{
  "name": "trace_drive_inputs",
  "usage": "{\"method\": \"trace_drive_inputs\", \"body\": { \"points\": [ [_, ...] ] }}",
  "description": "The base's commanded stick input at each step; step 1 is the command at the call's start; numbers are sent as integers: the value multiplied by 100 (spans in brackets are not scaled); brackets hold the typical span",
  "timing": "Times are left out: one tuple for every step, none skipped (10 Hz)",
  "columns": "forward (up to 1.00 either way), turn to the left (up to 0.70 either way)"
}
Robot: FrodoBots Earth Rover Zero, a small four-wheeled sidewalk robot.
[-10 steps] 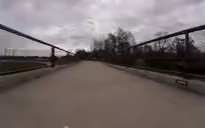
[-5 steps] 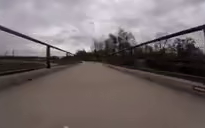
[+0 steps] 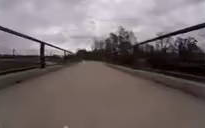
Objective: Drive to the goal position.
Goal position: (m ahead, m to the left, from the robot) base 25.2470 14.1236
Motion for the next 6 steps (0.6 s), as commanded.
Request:
{"method": "trace_drive_inputs", "body": {
  "points": [
    [100, 0],
    [100, 0],
    [100, 0],
    [100, 0],
    [100, 0],
    [100, 0]
  ]
}}
